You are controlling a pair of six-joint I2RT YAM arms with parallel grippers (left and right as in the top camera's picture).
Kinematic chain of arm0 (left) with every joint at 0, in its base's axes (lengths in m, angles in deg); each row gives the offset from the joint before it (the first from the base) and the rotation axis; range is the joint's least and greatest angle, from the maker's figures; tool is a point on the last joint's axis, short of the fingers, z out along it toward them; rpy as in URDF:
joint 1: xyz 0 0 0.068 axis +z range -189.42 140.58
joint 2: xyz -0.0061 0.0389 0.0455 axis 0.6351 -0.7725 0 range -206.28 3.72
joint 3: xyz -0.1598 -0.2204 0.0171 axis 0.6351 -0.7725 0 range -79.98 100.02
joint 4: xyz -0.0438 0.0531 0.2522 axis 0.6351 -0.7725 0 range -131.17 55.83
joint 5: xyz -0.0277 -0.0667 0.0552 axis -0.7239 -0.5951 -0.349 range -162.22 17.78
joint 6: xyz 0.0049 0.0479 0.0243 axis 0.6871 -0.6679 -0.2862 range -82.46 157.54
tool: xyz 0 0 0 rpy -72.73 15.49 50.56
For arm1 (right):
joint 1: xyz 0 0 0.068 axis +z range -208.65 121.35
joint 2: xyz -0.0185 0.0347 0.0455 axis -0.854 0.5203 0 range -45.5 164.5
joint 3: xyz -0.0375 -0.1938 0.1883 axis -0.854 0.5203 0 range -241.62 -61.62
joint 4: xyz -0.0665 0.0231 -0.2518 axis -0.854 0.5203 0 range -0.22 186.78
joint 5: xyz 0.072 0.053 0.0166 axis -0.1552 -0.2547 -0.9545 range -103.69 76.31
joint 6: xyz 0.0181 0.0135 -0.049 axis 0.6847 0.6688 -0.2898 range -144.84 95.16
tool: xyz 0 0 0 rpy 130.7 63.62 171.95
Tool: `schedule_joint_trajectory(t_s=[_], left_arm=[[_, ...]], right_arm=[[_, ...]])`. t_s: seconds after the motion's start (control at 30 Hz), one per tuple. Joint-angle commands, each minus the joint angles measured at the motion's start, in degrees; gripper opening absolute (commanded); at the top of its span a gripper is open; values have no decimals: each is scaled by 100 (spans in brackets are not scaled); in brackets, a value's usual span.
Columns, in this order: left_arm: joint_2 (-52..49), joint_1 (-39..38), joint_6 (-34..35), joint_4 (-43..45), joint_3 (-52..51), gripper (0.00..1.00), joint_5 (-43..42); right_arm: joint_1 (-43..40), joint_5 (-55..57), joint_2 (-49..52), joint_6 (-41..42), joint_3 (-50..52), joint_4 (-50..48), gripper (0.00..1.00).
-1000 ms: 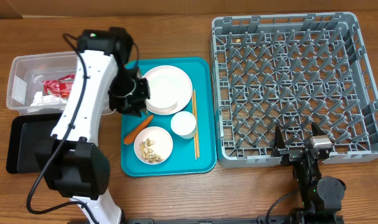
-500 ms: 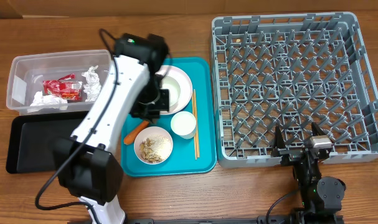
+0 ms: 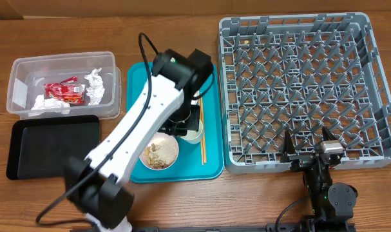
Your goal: Sort waste into correct bins and load items into the dishwasher
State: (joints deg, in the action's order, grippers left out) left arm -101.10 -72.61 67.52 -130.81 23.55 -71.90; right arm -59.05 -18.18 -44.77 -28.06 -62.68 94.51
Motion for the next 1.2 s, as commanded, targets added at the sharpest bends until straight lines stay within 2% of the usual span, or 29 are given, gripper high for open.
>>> schedule_joint_trajectory(t_s=[0.0,0.2,0.3,0.43,0.63,0.8,0.97,1.17], left_arm=[[645,-269,654,-20,7,4,623],[820,-540,772,-17,-22,4,632],[839,-546,1043,-17,-234,4,782],[999,-551,1604,72,-824,4,1246],[1340,-540,1631,942,-1991,4,1390],[1362,-514,1360,1786,-2771,4,1316],[1362,-321,1285,2321,-3104,4,1165],[1362,48,269,2608,-3117,4,389]], right_arm=[[-33,-9,-57,26,61,-31,100],[-33,-11,-57,26,61,-31,100],[-33,-11,-57,26,61,-31,100],[-33,-11,-57,26,61,-31,100],[-33,-11,-57,26,61,-31,100],[-33,-9,-57,26,61,-31,100],[-33,-9,-57,26,61,-31,100],[-33,-9,-57,26,61,-31,100]])
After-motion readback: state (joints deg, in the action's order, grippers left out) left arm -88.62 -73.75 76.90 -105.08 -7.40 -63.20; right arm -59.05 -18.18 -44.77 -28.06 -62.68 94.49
